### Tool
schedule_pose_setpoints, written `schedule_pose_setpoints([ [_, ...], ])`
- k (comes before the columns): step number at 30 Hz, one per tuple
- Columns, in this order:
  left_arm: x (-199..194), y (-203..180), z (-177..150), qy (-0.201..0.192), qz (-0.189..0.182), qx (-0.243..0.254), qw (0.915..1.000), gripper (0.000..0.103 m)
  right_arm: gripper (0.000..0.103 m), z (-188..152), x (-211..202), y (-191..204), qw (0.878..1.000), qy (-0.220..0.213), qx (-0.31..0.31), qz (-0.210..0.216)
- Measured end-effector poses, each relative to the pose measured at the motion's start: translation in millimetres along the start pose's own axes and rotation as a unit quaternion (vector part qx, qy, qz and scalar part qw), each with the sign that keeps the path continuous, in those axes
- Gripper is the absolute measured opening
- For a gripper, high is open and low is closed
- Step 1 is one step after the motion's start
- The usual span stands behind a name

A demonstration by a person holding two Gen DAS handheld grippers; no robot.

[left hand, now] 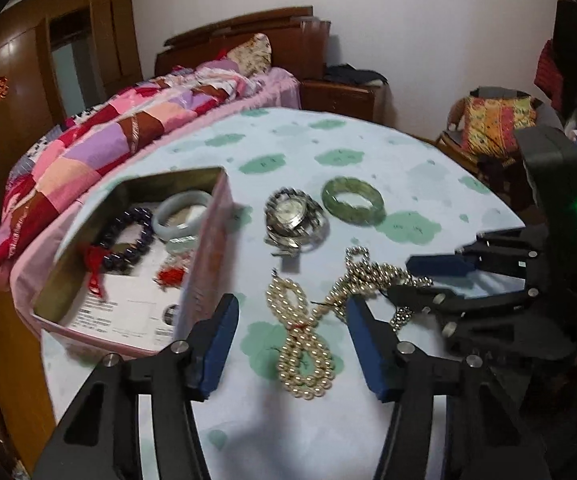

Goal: Organize jewelry
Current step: 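Move both open tools back toward the pearl and gold bead necklaces, then grasp the pearl necklace with the left tool while the right tool grasps the gold bead chain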

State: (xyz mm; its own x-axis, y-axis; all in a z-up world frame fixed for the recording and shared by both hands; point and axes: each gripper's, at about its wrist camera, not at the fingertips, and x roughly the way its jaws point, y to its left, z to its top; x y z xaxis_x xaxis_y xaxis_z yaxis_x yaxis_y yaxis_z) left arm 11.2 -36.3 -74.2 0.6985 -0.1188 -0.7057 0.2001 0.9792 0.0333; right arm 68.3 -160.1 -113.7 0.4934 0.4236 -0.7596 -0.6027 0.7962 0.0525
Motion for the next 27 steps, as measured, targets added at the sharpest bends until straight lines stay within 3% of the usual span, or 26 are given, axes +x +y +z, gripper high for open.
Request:
schedule_pose_setpoints([
  [1, 4.4, 0.2, -0.9, 0.008, -0.004, -0.003, 1.0000, 0.056, 0.048, -0.4, 0.6, 2.3, 1.000, -0.002, -0.007, 0.001],
  [4, 15.3, 1.1, -4.5, 0.026, -0.014, -0.011, 0.9995, 0.056, 0.049, -1.5, 3.2, 12.9, 0.999, -0.009, -0.041, -0.022],
  [5, 18.8, 1.2, -5.6, 0.033, -0.015, -0.014, 0.9992, 0.056, 0.047, -1.4, 3.6, 11.2, 0.999, -0.010, -0.039, -0.019],
  [7, 22.1, -0.3, -7.4, 0.038, -0.021, -0.012, 0.9990, 0.056, 0.020, -0.3, 3.1, 5.7, 0.999, -0.011, -0.033, -0.023],
  [9, 27.0, -1.4, -9.2, 0.047, -0.025, -0.011, 0.9985, 0.056, 0.012, 1.2, 2.4, -2.5, 0.998, -0.008, -0.032, -0.044],
  [17, 36.5, -1.6, -13.3, 0.056, -0.033, -0.012, 0.9979, 0.055, 0.012, 3.7, -0.4, -37.6, 0.998, -0.003, 0.020, -0.067],
  [21, 35.5, -2.5, -13.2, 0.052, -0.033, -0.002, 0.9981, 0.041, 0.013, 3.5, -0.7, -38.8, 0.998, -0.006, 0.026, -0.060],
  [23, 34.7, -2.6, -13.6, 0.050, -0.035, 0.001, 0.9981, 0.035, 0.018, 2.6, -1.1, -40.0, 0.998, -0.010, 0.036, -0.051],
  [25, 36.2, -2.1, -12.0, 0.050, -0.039, 0.001, 0.9980, 0.020, 0.027, 2.9, -0.5, -38.5, 0.998, -0.013, 0.036, -0.041],
  [27, 35.0, -1.2, -12.4, 0.050, -0.045, 0.000, 0.9977, 0.015, 0.028, 2.3, 0.4, -32.0, 0.998, -0.013, 0.015, -0.052],
])
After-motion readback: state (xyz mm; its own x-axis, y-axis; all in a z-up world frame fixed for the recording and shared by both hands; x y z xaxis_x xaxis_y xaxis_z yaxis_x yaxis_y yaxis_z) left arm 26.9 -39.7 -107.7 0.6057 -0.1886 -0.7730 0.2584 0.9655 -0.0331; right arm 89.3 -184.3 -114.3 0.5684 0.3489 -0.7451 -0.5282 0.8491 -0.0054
